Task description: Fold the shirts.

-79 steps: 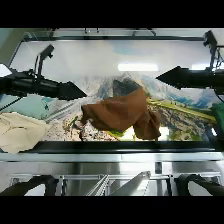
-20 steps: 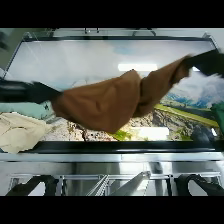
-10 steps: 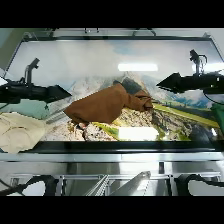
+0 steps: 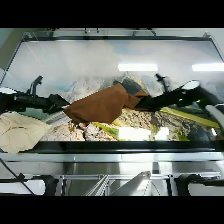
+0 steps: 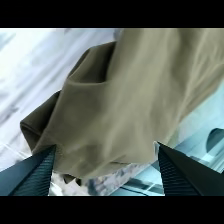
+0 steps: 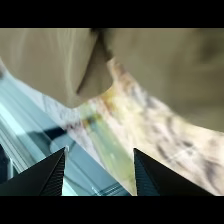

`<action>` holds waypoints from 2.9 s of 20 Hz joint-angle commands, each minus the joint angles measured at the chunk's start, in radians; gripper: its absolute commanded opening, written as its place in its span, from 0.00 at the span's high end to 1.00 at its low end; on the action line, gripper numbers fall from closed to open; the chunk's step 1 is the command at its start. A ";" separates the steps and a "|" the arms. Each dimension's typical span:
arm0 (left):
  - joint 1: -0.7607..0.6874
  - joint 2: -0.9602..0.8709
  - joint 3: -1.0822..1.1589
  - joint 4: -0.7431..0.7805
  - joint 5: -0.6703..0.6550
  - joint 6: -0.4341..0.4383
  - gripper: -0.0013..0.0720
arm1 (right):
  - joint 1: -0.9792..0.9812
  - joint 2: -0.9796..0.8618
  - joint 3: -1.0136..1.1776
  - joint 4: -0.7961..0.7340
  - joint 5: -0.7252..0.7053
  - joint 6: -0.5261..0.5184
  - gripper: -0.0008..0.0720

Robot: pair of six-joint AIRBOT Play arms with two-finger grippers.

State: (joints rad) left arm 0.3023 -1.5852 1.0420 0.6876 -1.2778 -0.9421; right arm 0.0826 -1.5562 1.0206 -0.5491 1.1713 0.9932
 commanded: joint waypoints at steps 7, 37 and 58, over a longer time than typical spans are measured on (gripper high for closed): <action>-0.147 -0.094 0.016 -0.005 0.141 0.015 0.50 | 0.233 -0.167 0.004 0.275 -0.203 -0.090 0.37; -0.108 0.510 0.731 -0.409 -0.301 -0.199 0.95 | 0.053 0.507 0.578 0.070 0.005 0.107 0.96; -0.230 -0.148 0.245 -0.023 -0.275 -0.162 0.03 | -0.094 0.025 -0.105 0.017 0.378 -0.029 0.47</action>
State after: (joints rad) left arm 0.1104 -1.7321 1.3903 0.6373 -1.5837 -1.1038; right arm -0.0105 -1.5818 1.1358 -0.5243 1.5799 1.0058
